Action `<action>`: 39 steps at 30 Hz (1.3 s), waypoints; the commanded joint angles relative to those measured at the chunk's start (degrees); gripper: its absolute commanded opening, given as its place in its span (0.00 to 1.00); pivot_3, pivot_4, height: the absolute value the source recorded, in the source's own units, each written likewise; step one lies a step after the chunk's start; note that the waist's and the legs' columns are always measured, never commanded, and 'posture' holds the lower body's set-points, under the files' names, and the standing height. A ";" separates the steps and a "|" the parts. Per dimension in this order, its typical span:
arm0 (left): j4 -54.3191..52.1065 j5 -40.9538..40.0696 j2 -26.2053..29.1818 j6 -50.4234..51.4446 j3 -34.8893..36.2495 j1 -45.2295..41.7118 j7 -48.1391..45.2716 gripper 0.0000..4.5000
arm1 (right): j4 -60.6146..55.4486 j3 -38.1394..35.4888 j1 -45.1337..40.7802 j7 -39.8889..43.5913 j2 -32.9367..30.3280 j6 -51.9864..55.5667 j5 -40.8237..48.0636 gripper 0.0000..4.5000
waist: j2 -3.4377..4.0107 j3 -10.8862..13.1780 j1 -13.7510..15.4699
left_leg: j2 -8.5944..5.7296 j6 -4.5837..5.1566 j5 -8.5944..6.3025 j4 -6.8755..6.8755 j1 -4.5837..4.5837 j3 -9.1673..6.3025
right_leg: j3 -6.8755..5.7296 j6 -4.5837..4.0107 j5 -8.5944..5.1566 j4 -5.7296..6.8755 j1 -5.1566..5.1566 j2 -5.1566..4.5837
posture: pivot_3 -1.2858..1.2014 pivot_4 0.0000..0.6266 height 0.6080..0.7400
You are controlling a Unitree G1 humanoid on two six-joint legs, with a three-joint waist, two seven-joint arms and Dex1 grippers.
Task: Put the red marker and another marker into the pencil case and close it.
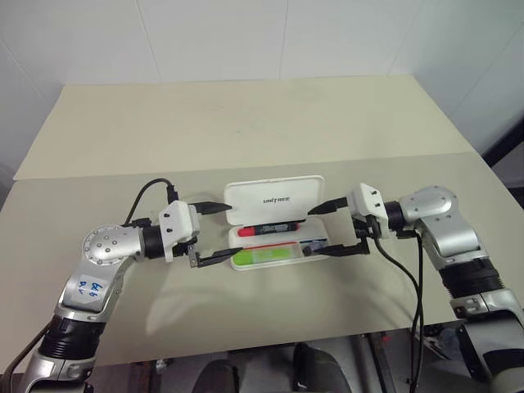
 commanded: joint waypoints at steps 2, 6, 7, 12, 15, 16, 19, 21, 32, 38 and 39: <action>1.64 -2.38 1.75 -2.84 3.62 -0.18 -3.04 1.00 | -3.38 -8.55 3.39 -1.45 -3.97 0.70 4.79 0.99 | 0.01 0.00 -0.01 | 0.00 -0.01 -0.01 0.00 0.00 0.02 | 0.00 0.00 0.00 0.00 0.00 -0.01 | 0.52 0.24 1.00; 4.72 -4.03 2.79 -3.81 5.73 0.83 -6.15 0.92 | -2.68 -12.56 6.65 -0.90 -6.99 -0.15 6.29 1.00 | 0.01 0.00 -0.12 | 0.02 -0.02 -0.01 0.00 0.05 0.05 | 0.00 0.00 0.00 0.01 0.01 0.00 | 0.52 0.24 1.00; 5.49 -4.44 3.02 -3.91 6.07 1.03 -6.93 0.87 | -2.16 -13.37 7.39 -0.64 -7.61 -0.89 6.35 1.00 | 0.01 0.00 -0.16 | 0.03 -0.02 -0.01 0.00 0.08 0.12 | 0.01 0.00 0.00 0.01 0.02 0.00 | 0.52 0.24 1.00; 7.87 -4.66 2.82 -4.63 6.49 0.65 -8.35 0.48 | -2.07 -13.06 10.58 1.93 -9.48 -4.93 4.63 1.00 | 0.00 0.00 -0.08 | 0.06 -0.02 -0.01 0.00 0.28 0.31 | 0.06 0.00 0.00 0.06 0.09 0.00 | 0.52 0.24 1.00; 8.59 -4.73 2.59 -4.79 6.15 0.28 -8.91 0.25 | -2.48 -13.10 11.10 1.44 -9.18 -4.16 5.18 1.00 | 0.00 0.00 -0.14 | 0.07 -0.03 -0.02 0.00 0.33 0.38 | 0.11 0.00 0.00 0.12 0.09 -0.01 | 0.52 0.24 1.00; 8.87 -4.74 2.46 -5.27 6.11 0.25 -9.27 0.19 | -2.45 -13.14 11.10 1.32 -9.17 -4.11 5.16 1.00 | 0.00 0.00 -0.14 | 0.07 -0.03 -0.02 0.00 0.35 0.40 | 0.12 -0.01 0.01 0.14 0.09 -0.01 | 0.52 0.24 1.00; 10.02 -4.23 1.89 -6.46 6.20 0.37 -9.06 0.01 | -1.65 -13.01 10.77 1.12 -9.17 -5.11 4.43 1.00 | 0.01 0.00 -0.10 | 0.09 -0.03 -0.02 0.00 0.37 0.41 | 0.11 -0.01 0.01 0.15 0.09 -0.01 | 0.52 0.24 1.00; 10.87 -3.76 0.52 -7.28 6.70 0.10 -6.74 0.01 | -0.67 -12.97 9.97 1.20 -9.34 -5.62 4.01 1.00 | 0.01 0.00 -0.10 | 0.09 -0.03 -0.02 0.00 0.37 0.42 | 0.11 -0.01 0.01 0.16 0.09 0.00 | 0.52 0.24 1.00; 14.64 1.56 -4.99 -7.02 8.76 -3.60 10.87 0.01 | 7.04 -12.58 0.92 0.94 -8.73 -7.27 2.46 1.00 | -0.02 0.00 -0.10 | 0.10 -0.03 -0.02 0.01 0.43 0.47 | 0.08 -0.05 0.04 0.21 0.08 -0.02 | 0.52 0.24 1.00; 17.30 4.67 -6.67 -5.93 6.35 -6.70 14.57 0.01 | 4.47 -12.28 0.66 0.55 -7.02 -4.86 3.92 1.00 | -0.03 -0.01 -0.04 | 0.10 -0.03 -0.02 0.00 0.42 0.48 | 0.04 -0.05 0.04 0.21 0.08 -0.02 | 0.52 0.24 1.00; 18.52 5.46 -7.22 -5.41 5.47 -7.84 15.08 0.01 | 3.96 -12.19 0.52 0.17 -6.62 -4.28 4.08 1.00 | -0.03 -0.01 -0.03 | 0.10 -0.03 -0.02 0.00 0.42 0.49 | 0.04 -0.05 0.04 0.21 0.08 -0.02 | 0.52 0.24 1.00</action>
